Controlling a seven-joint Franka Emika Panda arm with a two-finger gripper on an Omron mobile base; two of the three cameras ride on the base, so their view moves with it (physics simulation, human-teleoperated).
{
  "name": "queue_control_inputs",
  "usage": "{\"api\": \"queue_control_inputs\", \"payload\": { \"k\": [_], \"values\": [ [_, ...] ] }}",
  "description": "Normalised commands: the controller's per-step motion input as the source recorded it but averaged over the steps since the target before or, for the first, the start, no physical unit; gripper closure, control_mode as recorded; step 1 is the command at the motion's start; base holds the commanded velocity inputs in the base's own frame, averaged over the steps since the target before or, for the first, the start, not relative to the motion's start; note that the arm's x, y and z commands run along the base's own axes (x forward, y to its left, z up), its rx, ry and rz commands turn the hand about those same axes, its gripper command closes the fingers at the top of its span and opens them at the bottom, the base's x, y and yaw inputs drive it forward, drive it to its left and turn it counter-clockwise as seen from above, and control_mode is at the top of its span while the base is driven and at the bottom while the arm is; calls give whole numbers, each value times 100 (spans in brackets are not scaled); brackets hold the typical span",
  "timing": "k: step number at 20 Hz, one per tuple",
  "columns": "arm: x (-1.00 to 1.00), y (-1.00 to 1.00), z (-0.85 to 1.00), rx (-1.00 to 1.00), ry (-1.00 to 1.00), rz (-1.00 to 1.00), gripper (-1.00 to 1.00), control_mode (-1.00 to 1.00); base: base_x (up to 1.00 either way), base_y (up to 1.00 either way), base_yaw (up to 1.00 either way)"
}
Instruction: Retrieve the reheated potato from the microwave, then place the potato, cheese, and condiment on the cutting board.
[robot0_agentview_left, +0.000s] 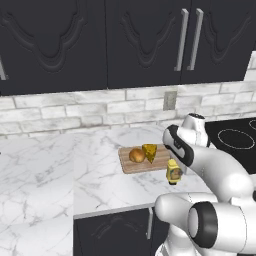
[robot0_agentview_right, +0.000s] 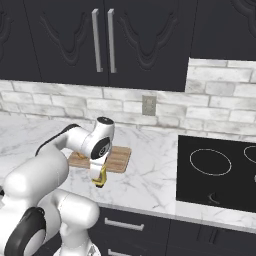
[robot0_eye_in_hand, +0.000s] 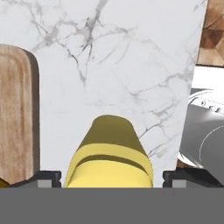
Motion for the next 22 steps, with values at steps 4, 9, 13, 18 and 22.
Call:
{"api": "queue_control_inputs", "payload": {
  "k": [4, 9, 13, 18, 22],
  "values": [
    [-2, 0, -15, 0, 0, -3, 100, -100, 0, 0, 0],
    [-1, 0, -7, 0, 0, -1, 100, -100, 0, 0, 0],
    [0, -1, 4, 0, 0, 0, 100, -100, 0, 0, 0],
    [14, -9, 13, 0, -2, 0, 100, -100, 0, 0, 0],
    [18, -7, 25, 0, -11, 0, 100, -100, 0, 0, 0]
  ]
}}
